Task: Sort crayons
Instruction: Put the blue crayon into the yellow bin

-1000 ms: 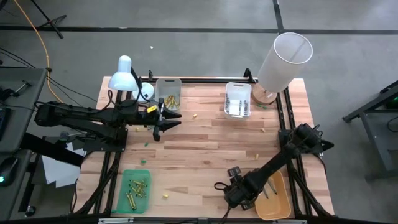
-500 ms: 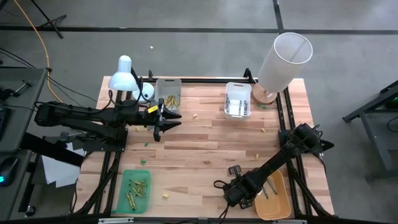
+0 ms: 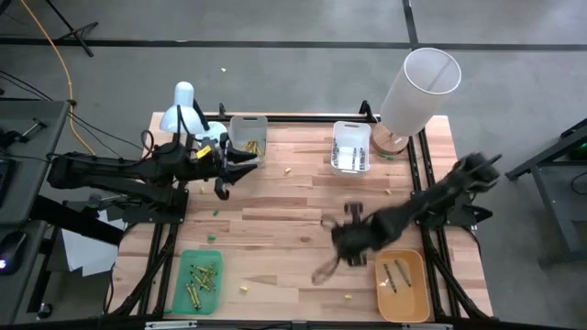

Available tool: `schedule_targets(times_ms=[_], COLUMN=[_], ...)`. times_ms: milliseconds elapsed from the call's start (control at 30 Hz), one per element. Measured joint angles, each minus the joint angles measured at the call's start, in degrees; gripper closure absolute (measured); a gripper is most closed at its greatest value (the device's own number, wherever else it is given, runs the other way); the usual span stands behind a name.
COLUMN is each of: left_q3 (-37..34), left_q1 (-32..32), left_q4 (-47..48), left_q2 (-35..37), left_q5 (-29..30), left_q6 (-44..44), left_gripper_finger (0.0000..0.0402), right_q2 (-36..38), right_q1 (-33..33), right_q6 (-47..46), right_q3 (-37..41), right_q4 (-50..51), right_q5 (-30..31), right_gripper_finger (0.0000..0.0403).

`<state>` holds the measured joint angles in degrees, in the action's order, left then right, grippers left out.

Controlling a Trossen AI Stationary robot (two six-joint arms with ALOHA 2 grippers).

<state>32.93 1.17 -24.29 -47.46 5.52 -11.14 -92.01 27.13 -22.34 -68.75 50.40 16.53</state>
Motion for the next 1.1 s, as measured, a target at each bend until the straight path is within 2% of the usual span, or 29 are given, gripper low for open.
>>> schedule_targets(times_ms=[167,333,500,600,700,867,1100], left_q3=[0.0,0.0,0.0,0.0,0.0,0.0,0.0], left_q1=[0.0,0.0,0.0,0.0,0.0,0.0,-0.1], left_q4=[0.7,3.1,4.1,3.7,3.6,0.9,-2.7], left_q2=[0.2,0.2,-1.3,-4.0,-7.3,-11.7,-12.3], left_q5=[0.3,0.3,1.4,2.7,2.7,1.3,-0.8], left_q6=[-0.2,-0.8,-0.8,-0.8,-1.4,-5.2,-5.2], left_gripper_finger=[0.0261,0.0261,0.0261,0.0261,0.0261,0.0261,0.0261], right_q2=[10.8,18.0,17.1,14.4,11.8,9.0,8.5], right_q1=[-7.4,-13.5,-19.5,-22.5,-24.8,-27.3,-28.3], right_q6=[-1.2,-1.0,-1.0,0.7,4.7,10.0,10.8], right_q3=[8.8,22.2,32.1,32.2,28.6,22.2,20.6], right_q4=[-15.0,-41.3,-71.8,-81.2,-83.8,-81.8,-80.7], right_q5=[2.9,1.0,-0.7,-0.6,-4.0,-11.2,-11.6], right_gripper_finger=[0.0402,0.0402,0.0402,0.0402,0.0403,0.0402,0.0402])
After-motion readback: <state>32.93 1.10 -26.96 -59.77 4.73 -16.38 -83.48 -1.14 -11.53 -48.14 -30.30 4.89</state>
